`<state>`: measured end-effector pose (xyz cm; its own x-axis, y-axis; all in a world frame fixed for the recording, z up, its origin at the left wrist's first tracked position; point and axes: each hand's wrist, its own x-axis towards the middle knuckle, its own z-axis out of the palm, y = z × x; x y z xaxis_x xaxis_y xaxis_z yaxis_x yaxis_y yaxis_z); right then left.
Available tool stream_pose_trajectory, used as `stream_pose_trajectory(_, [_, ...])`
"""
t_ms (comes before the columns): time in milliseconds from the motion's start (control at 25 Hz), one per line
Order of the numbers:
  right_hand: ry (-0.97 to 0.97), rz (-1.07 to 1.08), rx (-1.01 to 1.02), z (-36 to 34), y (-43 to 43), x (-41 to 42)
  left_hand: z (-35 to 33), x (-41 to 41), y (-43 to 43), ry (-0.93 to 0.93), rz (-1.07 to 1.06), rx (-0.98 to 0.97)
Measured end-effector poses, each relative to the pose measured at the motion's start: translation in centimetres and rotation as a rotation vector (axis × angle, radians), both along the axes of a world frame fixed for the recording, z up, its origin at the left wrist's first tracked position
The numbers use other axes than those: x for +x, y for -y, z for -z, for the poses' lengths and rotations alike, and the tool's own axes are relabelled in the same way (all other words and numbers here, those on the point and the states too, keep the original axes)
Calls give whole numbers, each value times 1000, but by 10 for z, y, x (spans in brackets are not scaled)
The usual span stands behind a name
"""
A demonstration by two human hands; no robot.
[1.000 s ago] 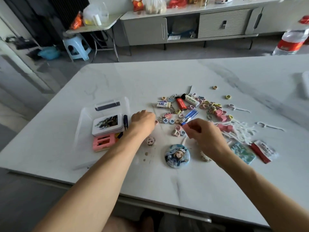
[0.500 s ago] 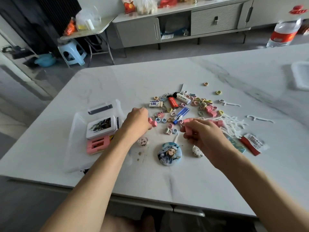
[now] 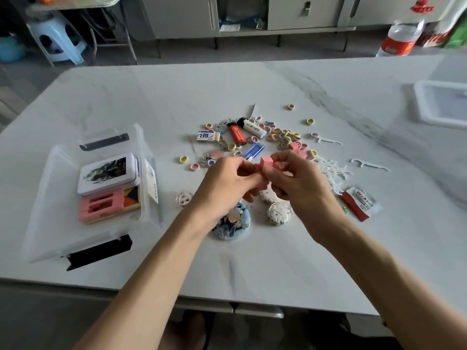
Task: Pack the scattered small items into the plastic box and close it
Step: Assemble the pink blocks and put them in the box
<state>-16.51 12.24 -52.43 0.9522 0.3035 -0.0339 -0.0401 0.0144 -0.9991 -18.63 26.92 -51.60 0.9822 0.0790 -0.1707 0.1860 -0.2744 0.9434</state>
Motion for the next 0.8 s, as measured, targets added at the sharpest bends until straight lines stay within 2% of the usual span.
stream_pose_trajectory(120, [-94, -1, 66, -2, 0, 3, -3, 4, 1, -75, -33, -273])
stream_pose_trajectory(240, [-128, 36, 45, -3, 3, 7, -6, 4, -2, -110, 1, -521])
stream_pose_trajectory(520, [-67, 127, -83, -4, 11, 10, -6, 2, -3, -81, -23, -367])
stream_pose_trajectory(680, [118, 132, -242, -4, 9, 7, -4, 3, -2, -67, -50, -441])
stream_pose_trajectory(800, [135, 130, -254, -2, 7, 5, -3, 4, -1, -78, -41, -500])
